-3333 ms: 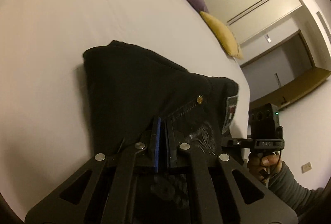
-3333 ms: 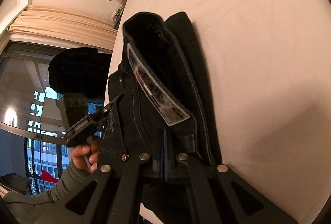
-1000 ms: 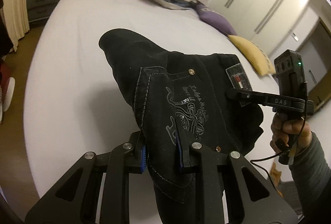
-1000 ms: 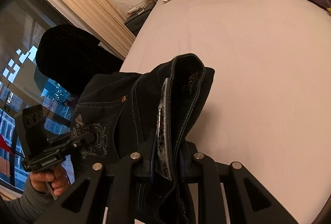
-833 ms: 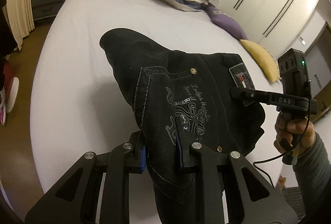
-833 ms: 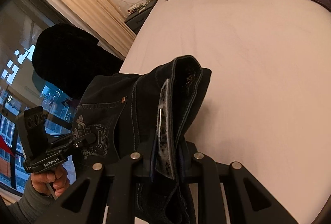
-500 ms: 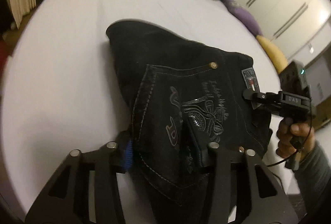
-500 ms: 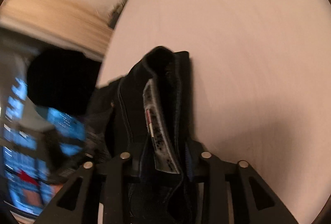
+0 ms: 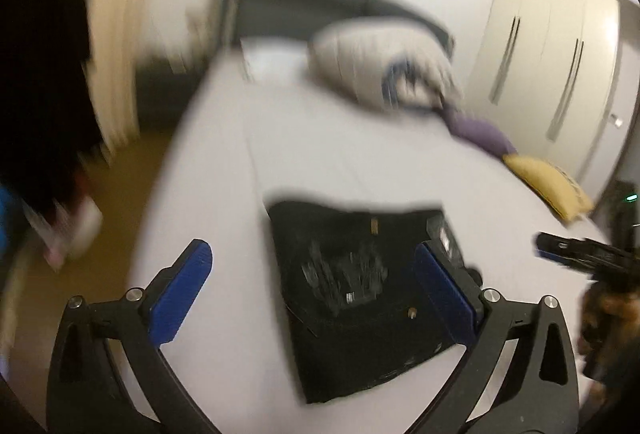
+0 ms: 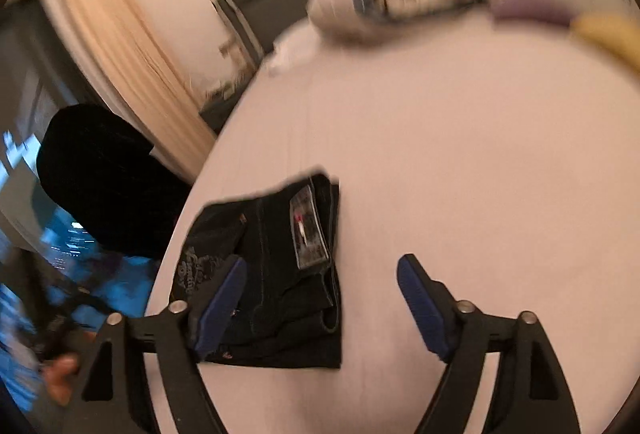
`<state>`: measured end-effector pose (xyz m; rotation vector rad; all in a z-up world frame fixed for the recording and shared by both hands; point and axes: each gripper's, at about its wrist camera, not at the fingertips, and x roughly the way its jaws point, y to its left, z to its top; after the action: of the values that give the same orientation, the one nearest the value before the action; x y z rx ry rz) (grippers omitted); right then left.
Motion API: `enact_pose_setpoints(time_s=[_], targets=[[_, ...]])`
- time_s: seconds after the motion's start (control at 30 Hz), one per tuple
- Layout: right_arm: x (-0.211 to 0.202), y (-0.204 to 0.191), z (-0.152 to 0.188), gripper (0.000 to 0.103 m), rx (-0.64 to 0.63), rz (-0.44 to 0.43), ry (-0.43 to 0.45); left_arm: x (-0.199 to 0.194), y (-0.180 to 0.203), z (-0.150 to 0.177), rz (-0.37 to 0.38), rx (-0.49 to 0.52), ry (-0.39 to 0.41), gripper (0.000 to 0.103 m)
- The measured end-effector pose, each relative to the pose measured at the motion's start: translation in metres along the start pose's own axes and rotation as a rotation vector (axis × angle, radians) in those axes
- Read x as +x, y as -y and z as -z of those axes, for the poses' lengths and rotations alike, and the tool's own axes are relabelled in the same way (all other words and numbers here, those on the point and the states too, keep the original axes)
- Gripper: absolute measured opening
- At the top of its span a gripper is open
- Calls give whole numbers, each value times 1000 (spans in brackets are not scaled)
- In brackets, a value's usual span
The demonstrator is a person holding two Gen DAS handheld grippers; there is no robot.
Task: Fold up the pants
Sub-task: 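Open both grippers and lift them away from the folded jeans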
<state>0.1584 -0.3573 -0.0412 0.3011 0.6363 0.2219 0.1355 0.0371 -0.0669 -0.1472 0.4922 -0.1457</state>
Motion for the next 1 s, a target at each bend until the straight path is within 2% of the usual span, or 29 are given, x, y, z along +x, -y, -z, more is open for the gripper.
enact_pose_setpoints(time_s=[0.1,0.23,0.27,0.33,0.4,0.43,0.57,0.7,0.8,0.87,0.93,1.0], targets=[[-60,-34,-9,102,-88,68,190,-74,34,-14,-119,53,149,103],[-156,-78,-10,103,-224,171,488,-160,71,-29,-300,101,346,103],[-171,-88,-10,103,-243,186,541,-185,77,-33,-309,105,404,103],[-206,-105,-14,103,-267,205,634,-228,87,-40,-268,116,502,103],[-238,-114,-16,103,-256,203,698,-259,93,-43,-206,151,542,103],[-251,-117,-16,103,-247,197,718,-275,98,-46,-172,190,549,103],[-299,-125,-11,103,-195,179,800,-310,116,-51,-215,268,533,103],[-325,-139,-6,103,-207,171,824,-340,127,-46,-198,284,545,103],[-329,-148,-1,103,-252,173,828,-356,130,-36,-259,268,571,103],[-330,-154,-1,103,-269,160,815,-357,131,-38,-285,239,533,103],[-324,-157,-2,103,-267,160,784,-350,123,-42,-290,179,453,103],[-311,-160,-2,103,-264,180,731,-332,114,-43,-316,120,331,103]])
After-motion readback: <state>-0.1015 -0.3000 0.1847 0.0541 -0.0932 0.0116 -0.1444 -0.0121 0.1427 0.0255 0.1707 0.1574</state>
